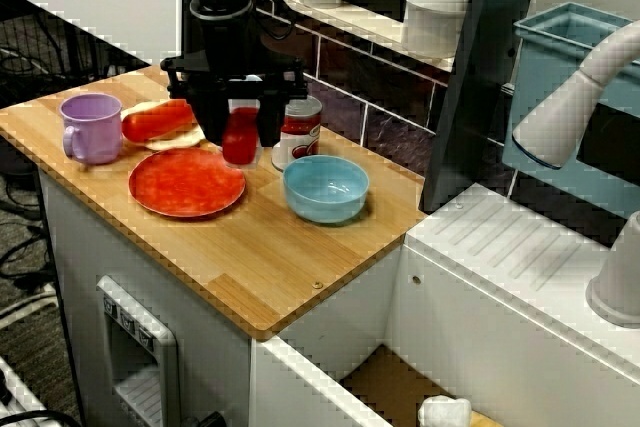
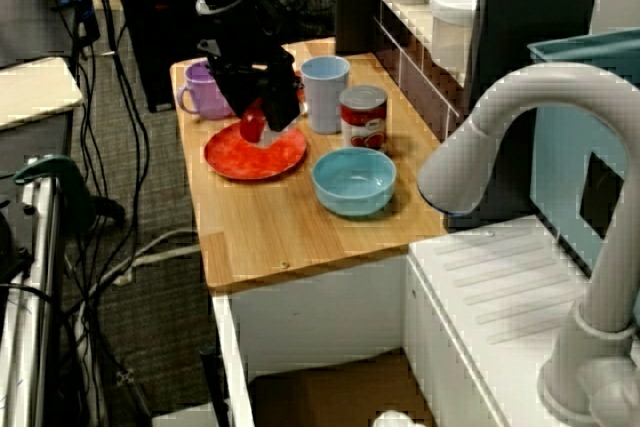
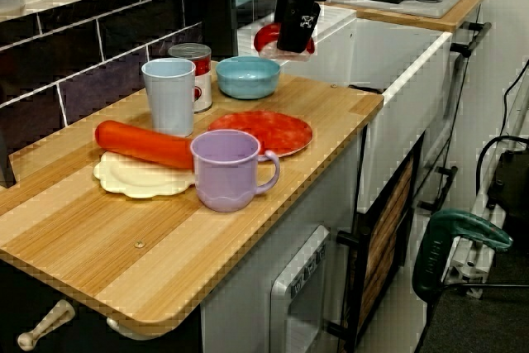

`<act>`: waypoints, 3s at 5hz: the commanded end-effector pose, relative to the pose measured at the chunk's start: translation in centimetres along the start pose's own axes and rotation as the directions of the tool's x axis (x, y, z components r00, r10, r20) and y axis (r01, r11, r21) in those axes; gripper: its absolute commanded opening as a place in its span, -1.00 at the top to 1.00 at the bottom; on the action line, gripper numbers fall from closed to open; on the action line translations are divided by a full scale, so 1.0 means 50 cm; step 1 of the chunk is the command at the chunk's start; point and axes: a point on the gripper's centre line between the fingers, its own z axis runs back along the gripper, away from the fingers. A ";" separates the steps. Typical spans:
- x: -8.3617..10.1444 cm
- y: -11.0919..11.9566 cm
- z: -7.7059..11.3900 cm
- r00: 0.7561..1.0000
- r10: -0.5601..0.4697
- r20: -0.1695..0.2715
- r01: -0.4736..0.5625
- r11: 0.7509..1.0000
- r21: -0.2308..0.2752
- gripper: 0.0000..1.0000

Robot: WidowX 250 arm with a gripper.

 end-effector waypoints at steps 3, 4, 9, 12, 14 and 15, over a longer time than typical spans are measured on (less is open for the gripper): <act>0.063 -0.120 0.028 0.990 -0.025 0.136 0.040 0.994 -0.104 1.00; 0.080 -0.138 0.019 0.990 -0.018 0.143 0.033 0.994 -0.104 1.00; 0.028 -0.129 -0.041 0.980 -0.126 0.155 0.133 0.991 -0.034 1.00; 0.006 -0.107 -0.082 0.968 -0.192 0.159 0.192 0.981 0.017 1.00; 0.006 -0.096 -0.081 0.972 -0.188 0.139 0.187 0.982 0.017 -1.00; 0.011 -0.091 -0.076 0.976 -0.173 0.130 0.173 0.985 0.011 -1.00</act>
